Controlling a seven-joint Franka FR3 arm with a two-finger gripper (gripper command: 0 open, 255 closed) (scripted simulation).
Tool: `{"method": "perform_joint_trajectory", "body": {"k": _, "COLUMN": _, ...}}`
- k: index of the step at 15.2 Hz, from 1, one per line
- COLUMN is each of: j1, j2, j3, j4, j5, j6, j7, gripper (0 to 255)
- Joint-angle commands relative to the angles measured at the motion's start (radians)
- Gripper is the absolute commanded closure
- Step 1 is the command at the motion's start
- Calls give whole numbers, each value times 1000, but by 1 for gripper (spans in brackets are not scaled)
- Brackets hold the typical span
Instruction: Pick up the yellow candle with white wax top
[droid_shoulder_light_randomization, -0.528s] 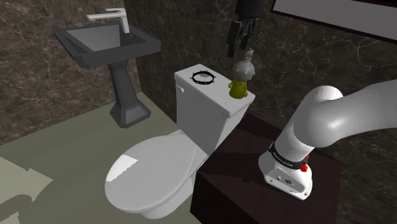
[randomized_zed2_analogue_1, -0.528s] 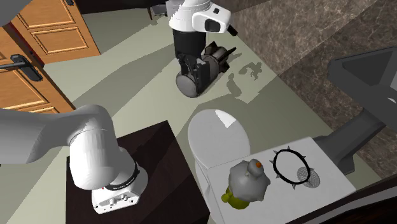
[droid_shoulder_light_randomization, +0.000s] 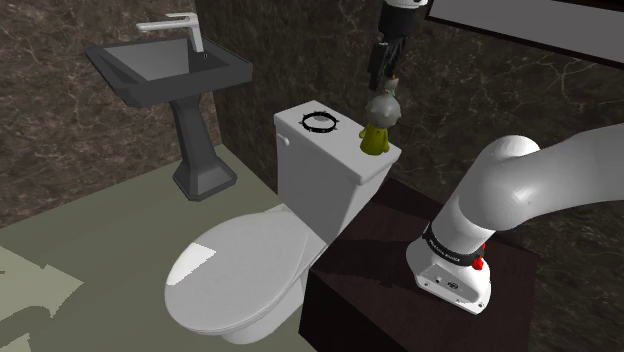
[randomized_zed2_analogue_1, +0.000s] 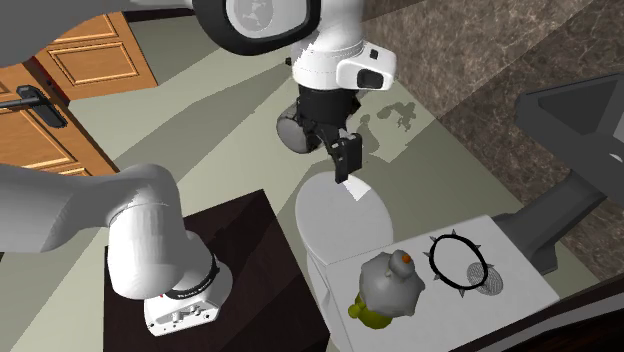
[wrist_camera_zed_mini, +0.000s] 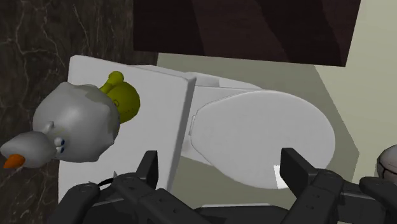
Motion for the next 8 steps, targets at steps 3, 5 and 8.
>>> {"method": "perform_joint_trajectory", "body": {"k": 3, "j1": -32, "j2": 25, "j3": -63, "j4": -17, "j5": -83, "j6": 61, "j7": -89, "gripper": 0}}
{"method": "perform_joint_trajectory", "body": {"k": 5, "j1": -48, "j2": 51, "j3": -98, "j4": -17, "j5": -122, "j6": 97, "j7": -133, "gripper": 0}}
{"method": "perform_joint_trajectory", "body": {"k": 8, "j1": -69, "j2": 98, "j3": -149, "j4": -7, "j5": -177, "j6": 155, "j7": -197, "gripper": 0}}
